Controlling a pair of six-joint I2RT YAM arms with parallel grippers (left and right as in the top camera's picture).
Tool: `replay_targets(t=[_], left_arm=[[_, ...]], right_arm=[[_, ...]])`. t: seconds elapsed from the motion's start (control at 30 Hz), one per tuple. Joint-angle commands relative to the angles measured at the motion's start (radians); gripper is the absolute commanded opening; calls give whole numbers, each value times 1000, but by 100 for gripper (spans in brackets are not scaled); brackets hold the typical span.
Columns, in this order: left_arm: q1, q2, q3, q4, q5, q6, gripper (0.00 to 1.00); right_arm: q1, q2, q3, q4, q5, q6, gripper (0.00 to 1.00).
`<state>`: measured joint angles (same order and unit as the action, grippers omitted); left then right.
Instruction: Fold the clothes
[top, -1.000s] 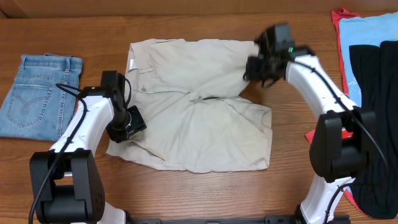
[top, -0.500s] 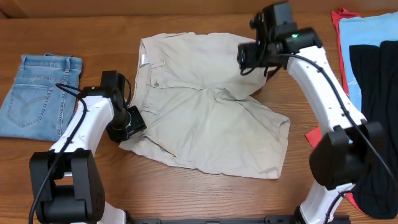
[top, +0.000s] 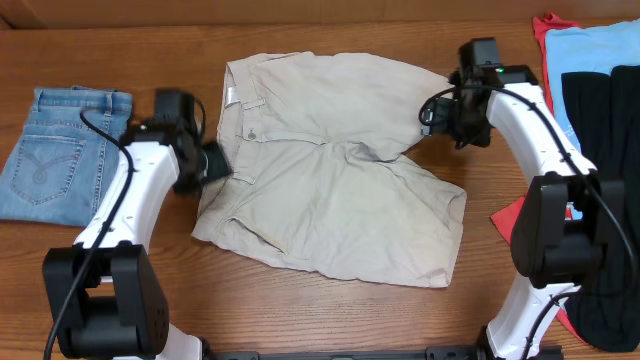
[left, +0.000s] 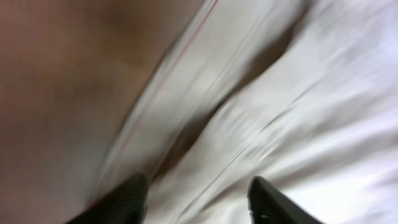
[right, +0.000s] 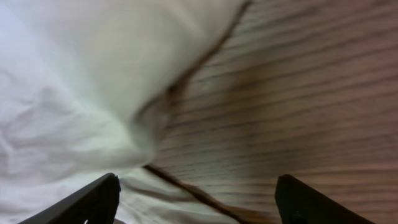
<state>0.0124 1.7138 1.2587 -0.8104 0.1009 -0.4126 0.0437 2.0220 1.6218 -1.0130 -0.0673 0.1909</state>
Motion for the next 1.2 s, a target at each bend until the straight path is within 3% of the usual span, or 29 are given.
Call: replay_targets(t=[0.0, 0.13, 0.8, 1.0, 1.17], left_arm=[[-7, 2, 106, 83, -7, 85, 78], [-5, 15, 145, 222, 1, 129, 88], [-10, 392, 225, 296, 320, 124, 83], [-33, 461, 225, 302, 391, 121, 75], [-46, 470, 225, 301, 392, 119, 51]], right_arm=[[-32, -10, 1, 4, -65, 18, 89], [-39, -10, 1, -18, -108, 11, 89], [-39, -10, 1, -29, -129, 24, 91], [-39, -10, 1, -29, -129, 23, 91], [-39, -10, 1, -27, -129, 23, 90]])
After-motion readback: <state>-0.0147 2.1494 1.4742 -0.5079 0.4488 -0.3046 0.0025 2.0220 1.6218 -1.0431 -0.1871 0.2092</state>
